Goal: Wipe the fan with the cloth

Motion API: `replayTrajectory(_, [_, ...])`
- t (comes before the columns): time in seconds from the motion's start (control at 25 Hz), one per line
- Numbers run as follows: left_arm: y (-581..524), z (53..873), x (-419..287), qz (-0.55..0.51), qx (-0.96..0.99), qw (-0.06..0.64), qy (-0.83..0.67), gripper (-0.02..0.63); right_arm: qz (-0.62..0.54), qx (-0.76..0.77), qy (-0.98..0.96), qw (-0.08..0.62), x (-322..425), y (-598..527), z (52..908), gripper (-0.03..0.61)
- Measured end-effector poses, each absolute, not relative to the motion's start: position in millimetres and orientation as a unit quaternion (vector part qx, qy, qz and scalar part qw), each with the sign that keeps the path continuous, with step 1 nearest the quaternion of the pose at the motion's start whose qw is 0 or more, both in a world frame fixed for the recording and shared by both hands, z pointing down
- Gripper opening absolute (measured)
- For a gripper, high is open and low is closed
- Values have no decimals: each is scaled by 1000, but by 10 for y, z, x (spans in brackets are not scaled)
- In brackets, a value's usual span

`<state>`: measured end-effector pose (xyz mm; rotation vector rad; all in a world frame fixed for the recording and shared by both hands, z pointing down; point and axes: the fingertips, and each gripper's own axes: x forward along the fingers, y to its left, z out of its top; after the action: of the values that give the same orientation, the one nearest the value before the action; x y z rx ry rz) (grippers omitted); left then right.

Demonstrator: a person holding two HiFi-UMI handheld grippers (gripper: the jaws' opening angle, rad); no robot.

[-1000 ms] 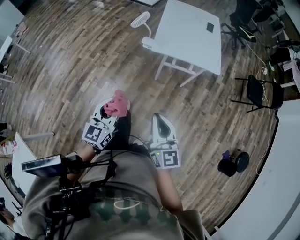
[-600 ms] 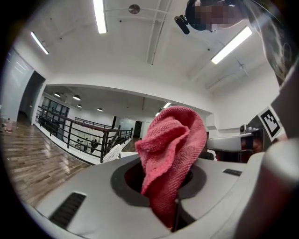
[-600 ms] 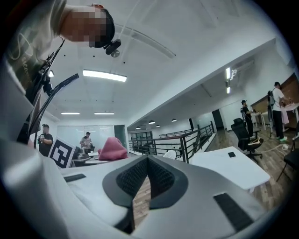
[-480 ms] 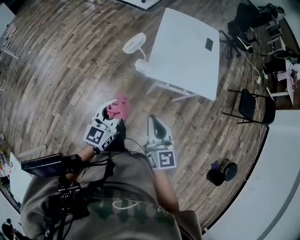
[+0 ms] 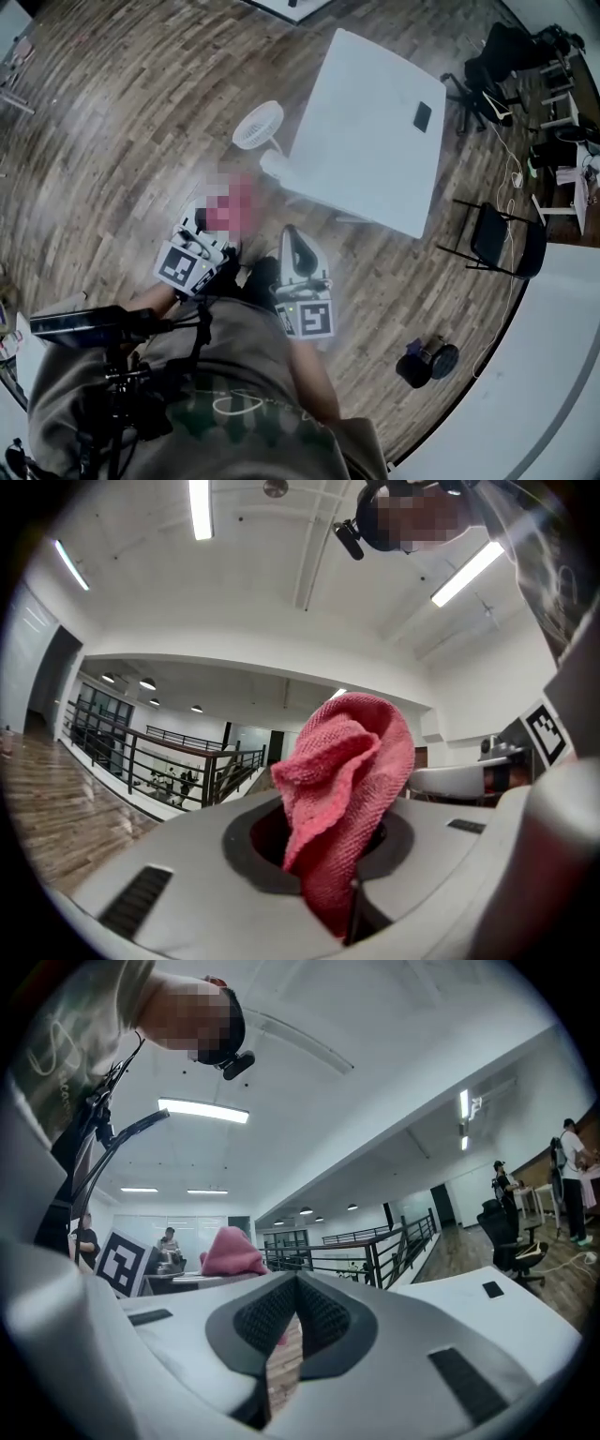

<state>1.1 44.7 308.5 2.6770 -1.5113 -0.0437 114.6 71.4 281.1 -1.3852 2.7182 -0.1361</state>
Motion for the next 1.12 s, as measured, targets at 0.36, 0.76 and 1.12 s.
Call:
replayTrajectory(0.36, [-69, 3163, -348, -12, 824, 35, -566, 100, -46, -406, 912, 46, 1154, 190, 2735, 26])
replayTrajectory(0.76, [-414, 3372, -706, 8, 847, 53, -529, 100, -27, -459, 888, 27, 872, -219, 2722, 26])
replayTrajectory(1.12, [-713, 3748, -734, 50, 871, 76, -484, 98, -28, -465, 884, 34, 625, -306, 2747, 26])
